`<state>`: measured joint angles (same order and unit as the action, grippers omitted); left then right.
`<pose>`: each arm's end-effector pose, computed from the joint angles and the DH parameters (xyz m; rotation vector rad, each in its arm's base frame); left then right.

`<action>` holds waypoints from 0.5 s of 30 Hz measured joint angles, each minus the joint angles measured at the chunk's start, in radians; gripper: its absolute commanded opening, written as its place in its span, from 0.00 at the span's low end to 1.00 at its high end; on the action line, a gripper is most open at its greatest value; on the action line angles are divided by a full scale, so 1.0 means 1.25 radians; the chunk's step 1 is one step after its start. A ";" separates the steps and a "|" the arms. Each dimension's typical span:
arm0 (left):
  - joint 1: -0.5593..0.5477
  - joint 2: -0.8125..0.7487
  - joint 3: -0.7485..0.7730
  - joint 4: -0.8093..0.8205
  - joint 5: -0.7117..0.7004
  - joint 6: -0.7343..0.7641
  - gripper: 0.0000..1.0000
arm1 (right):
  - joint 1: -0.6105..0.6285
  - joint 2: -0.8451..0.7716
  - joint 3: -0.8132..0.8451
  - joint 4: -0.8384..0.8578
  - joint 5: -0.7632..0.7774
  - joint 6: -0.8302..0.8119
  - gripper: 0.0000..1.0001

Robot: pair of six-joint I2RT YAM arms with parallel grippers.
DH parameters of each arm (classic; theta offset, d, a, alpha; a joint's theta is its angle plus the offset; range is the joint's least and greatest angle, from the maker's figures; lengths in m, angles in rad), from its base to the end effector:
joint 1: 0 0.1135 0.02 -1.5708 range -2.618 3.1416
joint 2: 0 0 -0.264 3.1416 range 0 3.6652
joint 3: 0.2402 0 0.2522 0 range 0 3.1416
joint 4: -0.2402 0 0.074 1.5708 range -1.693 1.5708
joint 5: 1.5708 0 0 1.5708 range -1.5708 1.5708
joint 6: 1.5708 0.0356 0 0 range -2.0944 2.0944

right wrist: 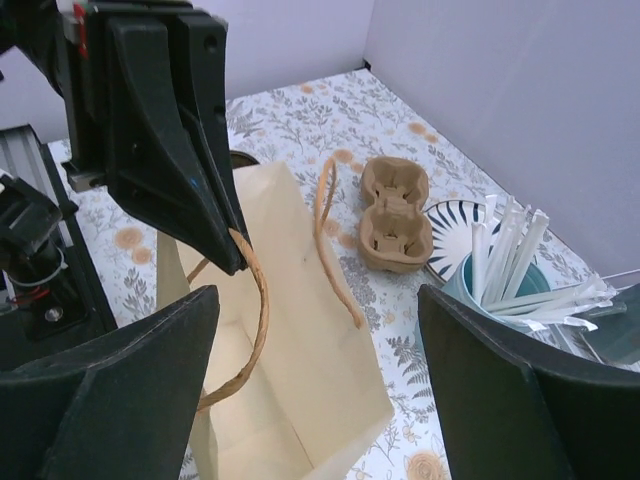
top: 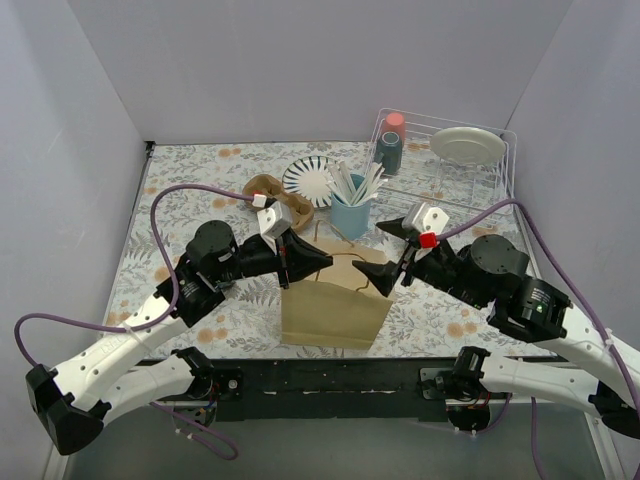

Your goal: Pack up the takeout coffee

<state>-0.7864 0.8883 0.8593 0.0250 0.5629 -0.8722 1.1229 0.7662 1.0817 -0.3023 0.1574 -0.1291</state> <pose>0.1308 -0.1579 0.3708 0.4396 1.8159 -1.6693 0.0714 0.1357 0.4310 -0.8290 1.3636 0.6581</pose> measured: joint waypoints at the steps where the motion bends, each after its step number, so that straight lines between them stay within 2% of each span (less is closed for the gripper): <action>1: 0.000 -0.001 -0.003 -0.004 -0.002 0.001 0.00 | 0.000 -0.007 0.000 0.003 0.001 0.003 0.87; 7: 0.000 -0.019 -0.027 -0.010 -0.002 0.001 0.01 | 0.000 -0.040 -0.002 0.028 0.054 0.069 0.82; 8: 0.000 -0.023 -0.028 -0.014 -0.002 0.001 0.07 | 0.000 -0.049 -0.009 0.039 0.072 0.084 0.82; 9: 0.000 -0.027 -0.028 -0.016 -0.002 0.000 0.28 | 0.000 -0.062 -0.017 0.046 0.091 0.101 0.81; 10: 0.000 -0.030 -0.028 -0.020 -0.002 0.000 0.40 | 0.000 -0.071 -0.025 0.051 0.108 0.112 0.81; 12: 0.000 -0.035 -0.028 -0.024 -0.006 0.000 0.58 | 0.000 -0.087 -0.033 0.047 0.162 0.144 0.80; 15: 0.000 -0.037 -0.028 -0.039 -0.022 -0.012 0.65 | -0.001 -0.081 -0.020 0.020 0.222 0.185 0.79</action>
<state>-0.7864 0.8425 0.8246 -0.0235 0.5358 -0.8871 1.1213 0.6651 1.0573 -0.2775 0.4343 0.1017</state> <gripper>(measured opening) 0.584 0.805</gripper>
